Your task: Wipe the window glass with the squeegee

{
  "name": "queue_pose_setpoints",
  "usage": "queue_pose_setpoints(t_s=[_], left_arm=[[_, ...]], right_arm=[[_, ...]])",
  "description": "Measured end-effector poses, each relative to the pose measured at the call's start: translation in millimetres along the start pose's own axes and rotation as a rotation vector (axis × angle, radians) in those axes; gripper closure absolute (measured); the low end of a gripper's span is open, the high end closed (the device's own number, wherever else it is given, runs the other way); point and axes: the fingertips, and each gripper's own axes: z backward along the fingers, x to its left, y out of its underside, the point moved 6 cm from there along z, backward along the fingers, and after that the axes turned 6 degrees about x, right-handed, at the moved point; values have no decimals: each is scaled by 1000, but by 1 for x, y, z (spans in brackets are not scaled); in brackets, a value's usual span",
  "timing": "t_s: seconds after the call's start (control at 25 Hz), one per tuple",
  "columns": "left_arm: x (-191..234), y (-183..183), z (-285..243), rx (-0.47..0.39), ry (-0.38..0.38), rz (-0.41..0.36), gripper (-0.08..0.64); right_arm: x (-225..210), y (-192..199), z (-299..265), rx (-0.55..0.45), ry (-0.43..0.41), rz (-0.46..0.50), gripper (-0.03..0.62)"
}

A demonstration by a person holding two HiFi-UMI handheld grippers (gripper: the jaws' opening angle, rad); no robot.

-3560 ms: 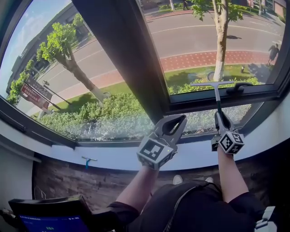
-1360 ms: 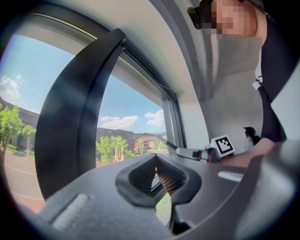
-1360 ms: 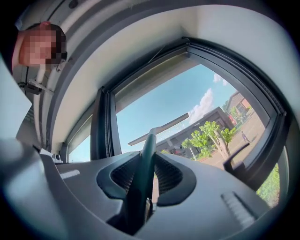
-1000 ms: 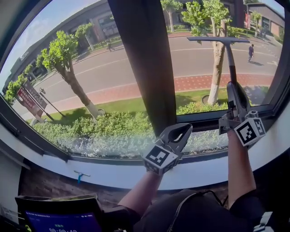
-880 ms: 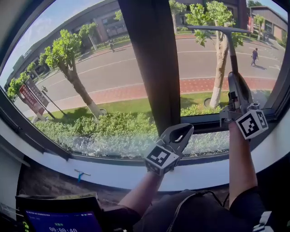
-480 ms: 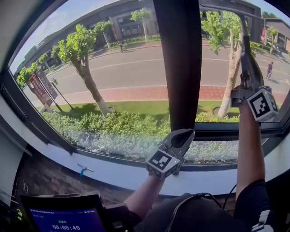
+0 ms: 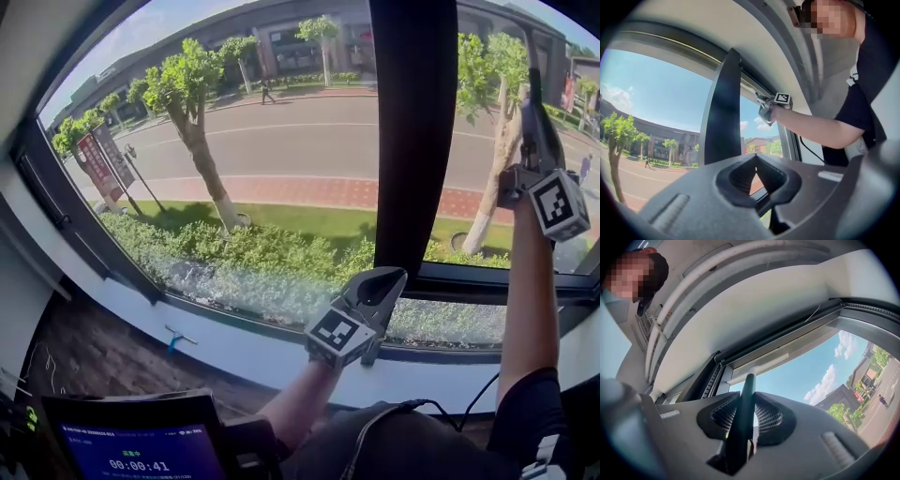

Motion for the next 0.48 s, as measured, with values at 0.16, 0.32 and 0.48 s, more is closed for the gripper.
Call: queue_pose_setpoints(t_s=[0.16,0.32,0.48], left_arm=[[2,-4,-6,1,-3,-3,557],[3,-6,-7,-1,-7,-6,557],[4,-7,-8,-1,-7,-11,557]], right_arm=[[-9,-8,-9,-20,-18,-28,492],[-13,-15,-18,-25,-28,-37,492],[-10,-18,-22,-21,-34,-21,492]])
